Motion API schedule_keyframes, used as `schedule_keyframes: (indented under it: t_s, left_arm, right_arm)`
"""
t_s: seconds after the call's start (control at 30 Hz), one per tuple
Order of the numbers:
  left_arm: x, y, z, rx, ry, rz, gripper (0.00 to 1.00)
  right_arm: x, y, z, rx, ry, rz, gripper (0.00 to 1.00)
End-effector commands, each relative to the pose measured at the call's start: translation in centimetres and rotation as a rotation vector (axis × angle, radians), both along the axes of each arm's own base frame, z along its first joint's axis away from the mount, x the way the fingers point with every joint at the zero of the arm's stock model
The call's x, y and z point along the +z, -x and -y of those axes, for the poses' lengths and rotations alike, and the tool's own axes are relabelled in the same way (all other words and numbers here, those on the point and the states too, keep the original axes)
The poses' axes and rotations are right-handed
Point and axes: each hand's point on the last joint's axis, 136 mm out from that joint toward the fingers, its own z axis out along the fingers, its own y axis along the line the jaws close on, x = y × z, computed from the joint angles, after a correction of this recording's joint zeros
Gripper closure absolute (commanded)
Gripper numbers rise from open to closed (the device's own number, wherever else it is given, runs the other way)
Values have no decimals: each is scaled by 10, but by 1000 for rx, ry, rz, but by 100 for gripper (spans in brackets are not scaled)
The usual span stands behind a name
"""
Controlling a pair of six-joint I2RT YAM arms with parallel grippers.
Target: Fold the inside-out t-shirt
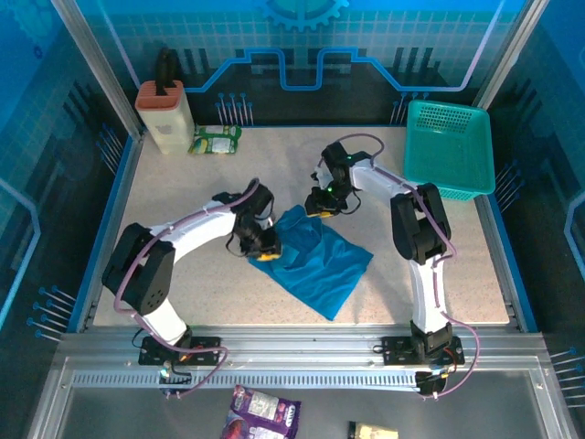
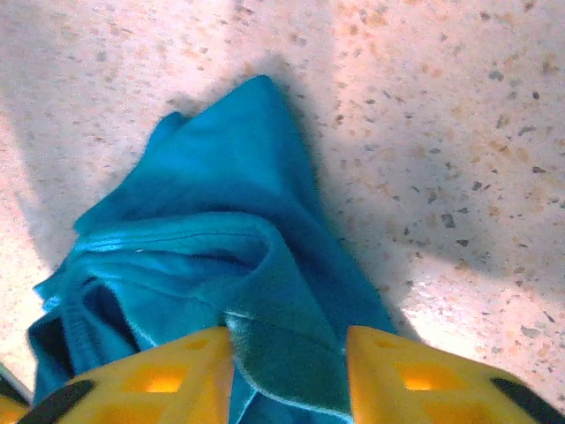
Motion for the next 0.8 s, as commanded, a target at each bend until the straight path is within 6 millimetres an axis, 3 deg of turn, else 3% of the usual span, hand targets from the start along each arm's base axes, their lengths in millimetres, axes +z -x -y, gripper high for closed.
schedule_keyframes:
  t_s: [0.0,0.1,0.2,0.47,0.57,0.63,0.77]
  left_arm:
    - [-23,-6,1,79,0,-27,79]
    - [-45,-17,4,88,9,-58,81]
    - [-53,-38,2,77,-25,-41,82]
    - [-48,-125,-8,38,-94,75,83]
    - [-29,-154,-9,21,-92,126,83]
    - [2,-168,-9,-2,-97,201,81]
    - [51,-168,1,-84,-42,307,75]
  right_arm:
    - [-1,1,13,3,65,-19,70]
    - [-2,-2,27,-44,103,-17,82]
    - [-1,2,46,-90,136,-26,91]
    - [4,41,93,-221,149,-79,94]
    - [10,52,97,-251,118,-75,85]
    - [15,54,101,-273,113,-62,79]
    - [26,54,103,-293,94,-38,71]
